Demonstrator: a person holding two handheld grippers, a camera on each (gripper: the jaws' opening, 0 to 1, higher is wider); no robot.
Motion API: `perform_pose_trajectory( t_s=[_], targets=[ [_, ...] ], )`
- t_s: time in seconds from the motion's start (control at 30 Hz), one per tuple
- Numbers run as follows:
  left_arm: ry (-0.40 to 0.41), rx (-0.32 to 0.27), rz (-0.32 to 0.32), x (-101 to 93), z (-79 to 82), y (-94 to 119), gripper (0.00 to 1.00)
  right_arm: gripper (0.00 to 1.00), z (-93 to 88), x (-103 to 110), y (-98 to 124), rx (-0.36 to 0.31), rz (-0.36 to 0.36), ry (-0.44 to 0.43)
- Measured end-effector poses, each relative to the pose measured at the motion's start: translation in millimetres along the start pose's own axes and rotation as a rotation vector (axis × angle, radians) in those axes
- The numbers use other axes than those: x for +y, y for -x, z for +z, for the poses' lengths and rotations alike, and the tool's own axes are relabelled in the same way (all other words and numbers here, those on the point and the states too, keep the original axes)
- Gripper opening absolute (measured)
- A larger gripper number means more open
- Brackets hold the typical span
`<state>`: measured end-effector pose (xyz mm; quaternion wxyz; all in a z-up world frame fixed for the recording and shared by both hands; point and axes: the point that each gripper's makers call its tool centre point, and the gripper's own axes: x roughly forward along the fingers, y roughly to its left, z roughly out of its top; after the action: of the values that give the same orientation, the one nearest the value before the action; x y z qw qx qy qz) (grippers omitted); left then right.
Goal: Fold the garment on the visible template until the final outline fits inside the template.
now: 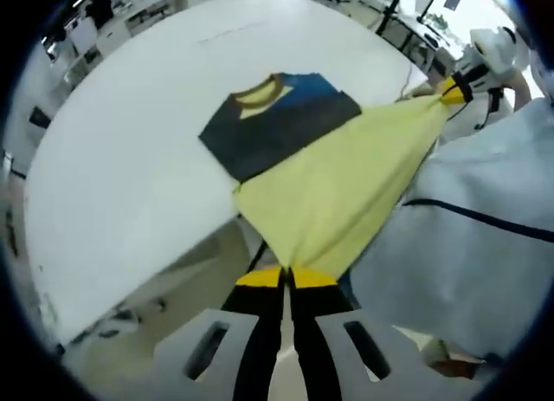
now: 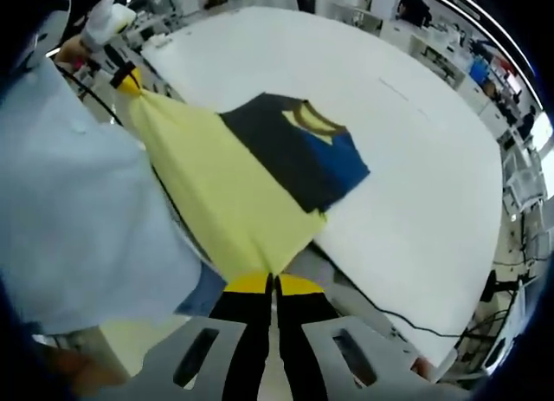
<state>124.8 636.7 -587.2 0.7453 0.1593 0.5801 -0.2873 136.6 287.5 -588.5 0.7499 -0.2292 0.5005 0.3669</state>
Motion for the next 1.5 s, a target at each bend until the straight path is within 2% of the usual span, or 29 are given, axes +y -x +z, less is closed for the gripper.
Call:
perform_pose_trajectory(
  t_s=[0.37,0.43,0.53,0.8,1.07,1.4,1.5],
  targets=[
    [-0.005,0.017,0.012,-2.8,-4.5,7,0.00,0.02,-1.3,10,6,0.022,0.015,0.025],
    [-0.008,0.040,0.004,-5.0,-8.4,7,0.00,0.02,-1.8,12,7,0.027,0.023,0.033],
    [-0.007,0.033,0.005,-4.6,-7.1,7,0.00,0.02,-2.0,13,7,0.028,0.030,0.036],
    [-0.063,-0.037,0.038,-0.1,9.6,13,0.00,0.02,2.4,5,8,0.006,0.008,0.041],
    [-0.071,-0.087,0.065,9.7,23.0,13,0.00,0.02,10.0,-4,7,-0.020,-0.009,0.047],
    [-0.043,-0.155,0.088,29.4,40.4,7,0.00,0.02,23.5,-21,1,-0.062,-0.011,0.041],
    [-0.042,-0.175,0.084,35.8,45.5,3,0.00,0.02,25.4,-23,-2,-0.054,-0.003,0.054]
  ],
)
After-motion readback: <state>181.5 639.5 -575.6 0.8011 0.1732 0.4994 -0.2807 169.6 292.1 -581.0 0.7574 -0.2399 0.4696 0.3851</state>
